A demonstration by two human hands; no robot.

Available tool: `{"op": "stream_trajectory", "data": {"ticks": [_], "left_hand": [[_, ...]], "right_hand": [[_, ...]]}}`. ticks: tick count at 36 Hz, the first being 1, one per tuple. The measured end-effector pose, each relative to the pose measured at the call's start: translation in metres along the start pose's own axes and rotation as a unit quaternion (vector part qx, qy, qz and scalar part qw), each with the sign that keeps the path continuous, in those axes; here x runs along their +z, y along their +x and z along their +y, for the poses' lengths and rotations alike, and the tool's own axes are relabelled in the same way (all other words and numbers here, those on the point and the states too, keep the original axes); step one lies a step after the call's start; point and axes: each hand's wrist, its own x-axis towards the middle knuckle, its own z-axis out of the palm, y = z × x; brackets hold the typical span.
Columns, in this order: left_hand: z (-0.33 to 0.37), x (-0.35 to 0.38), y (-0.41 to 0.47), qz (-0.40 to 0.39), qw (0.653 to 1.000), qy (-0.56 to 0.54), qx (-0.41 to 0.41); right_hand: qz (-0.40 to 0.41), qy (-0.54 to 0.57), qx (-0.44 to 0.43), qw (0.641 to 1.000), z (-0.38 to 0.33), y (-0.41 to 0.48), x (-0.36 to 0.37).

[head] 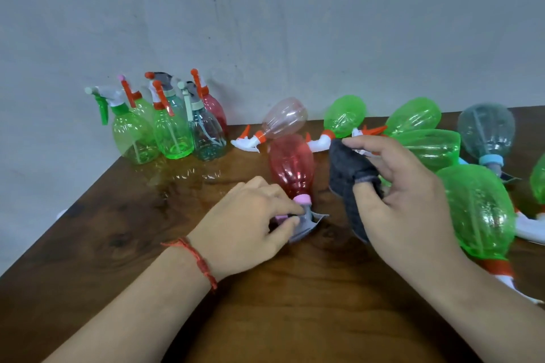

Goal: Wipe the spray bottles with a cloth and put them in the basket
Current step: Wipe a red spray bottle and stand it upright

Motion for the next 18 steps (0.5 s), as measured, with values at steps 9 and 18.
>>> {"op": "stream_trajectory", "data": {"ticks": [9,18], "left_hand": [[-0.021,-0.037,-0.005,0.105,0.994,-0.013,-0.035],[-0.034,-0.042,-0.009,-0.043,0.991,0.125,-0.037]], "right_hand": [[-0.042,-0.017,-0.017,0.999,-0.004,-0.007,0.004],[-0.081,-0.021,-0.008,0.996,-0.003,-0.01,0.009]]}}
